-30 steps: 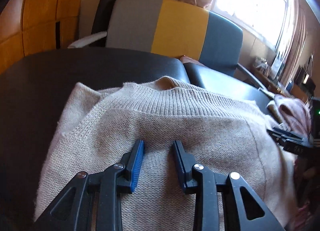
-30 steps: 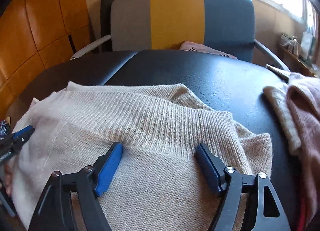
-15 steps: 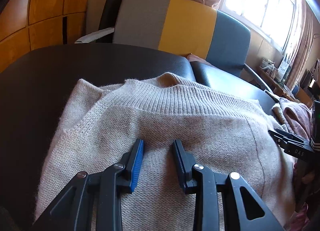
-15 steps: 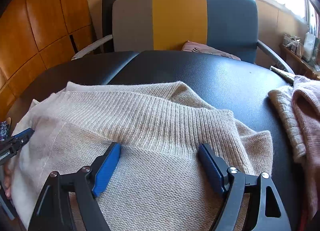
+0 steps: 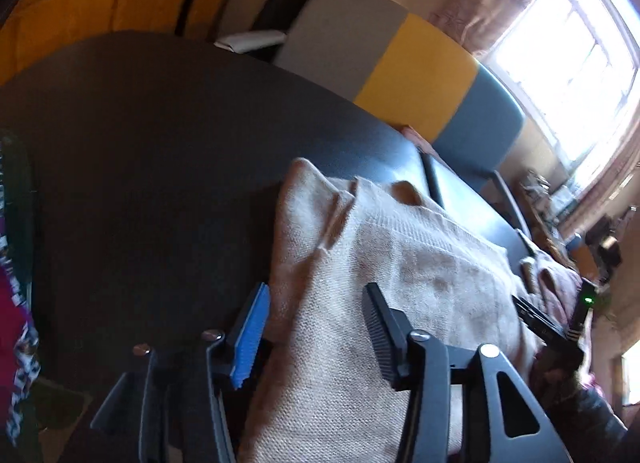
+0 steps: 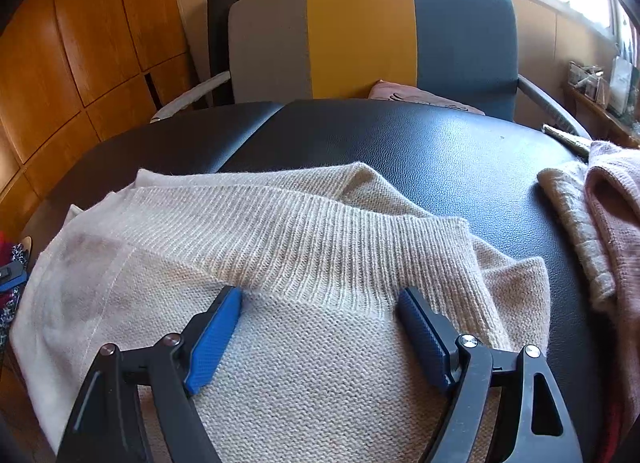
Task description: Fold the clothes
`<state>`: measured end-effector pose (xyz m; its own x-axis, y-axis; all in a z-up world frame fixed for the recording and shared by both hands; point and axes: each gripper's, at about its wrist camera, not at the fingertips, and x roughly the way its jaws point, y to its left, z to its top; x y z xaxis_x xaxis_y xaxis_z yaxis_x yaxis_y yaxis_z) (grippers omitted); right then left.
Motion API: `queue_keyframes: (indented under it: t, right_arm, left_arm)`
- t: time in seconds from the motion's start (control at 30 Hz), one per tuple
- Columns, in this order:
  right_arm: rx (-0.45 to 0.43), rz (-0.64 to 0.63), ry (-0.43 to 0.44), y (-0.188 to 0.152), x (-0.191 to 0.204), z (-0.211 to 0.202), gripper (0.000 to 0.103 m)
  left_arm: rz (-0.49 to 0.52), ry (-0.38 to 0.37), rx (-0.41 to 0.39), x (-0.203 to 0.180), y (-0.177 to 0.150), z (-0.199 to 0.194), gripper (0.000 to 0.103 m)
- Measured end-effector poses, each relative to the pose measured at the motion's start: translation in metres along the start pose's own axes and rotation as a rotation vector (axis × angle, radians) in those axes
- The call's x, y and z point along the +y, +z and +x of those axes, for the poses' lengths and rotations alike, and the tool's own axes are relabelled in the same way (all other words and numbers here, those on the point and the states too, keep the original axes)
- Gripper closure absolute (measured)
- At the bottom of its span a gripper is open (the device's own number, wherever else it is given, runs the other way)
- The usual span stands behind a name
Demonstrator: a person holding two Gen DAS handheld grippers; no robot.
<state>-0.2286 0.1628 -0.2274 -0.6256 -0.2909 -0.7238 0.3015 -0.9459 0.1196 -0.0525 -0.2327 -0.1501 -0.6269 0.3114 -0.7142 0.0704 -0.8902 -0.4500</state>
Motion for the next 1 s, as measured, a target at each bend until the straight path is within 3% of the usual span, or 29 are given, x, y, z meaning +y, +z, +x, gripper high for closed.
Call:
queue_keyframes:
  t: [0.2, 0.47, 0.5, 0.57, 0.83, 1.0]
  right_arm:
    - [0.000, 0.003, 0.003, 0.000, -0.001, 0.002, 0.021]
    - [0.000, 0.017, 0.021, -0.002, -0.003, 0.004, 0.019]
    - [0.000, 0.017, 0.023, -0.002, -0.003, 0.004, 0.019]
    - [0.000, 0.020, 0.027, -0.002, -0.003, 0.004, 0.019]
    - [0.007, 0.023, 0.035, -0.003, -0.002, 0.003, 0.019]
    - [0.066, -0.012, 0.122, 0.003, -0.002, -0.013, 0.023]
  left_arm:
    - [0.009, -0.026, 0.111, 0.010, 0.021, 0.036, 0.051]
    - [0.045, -0.100, 0.186, 0.004, 0.030, 0.056, 0.052]
    - [0.058, -0.106, 0.193, 0.000, 0.029, 0.058, 0.056]
    - [0.062, -0.106, 0.194, -0.004, 0.028, 0.060, 0.081]
    - [-0.013, -0.080, 0.175, 0.000, 0.038, 0.061, 0.086]
    - [-0.031, -0.046, 0.174, 0.003, 0.050, 0.059, 0.086]
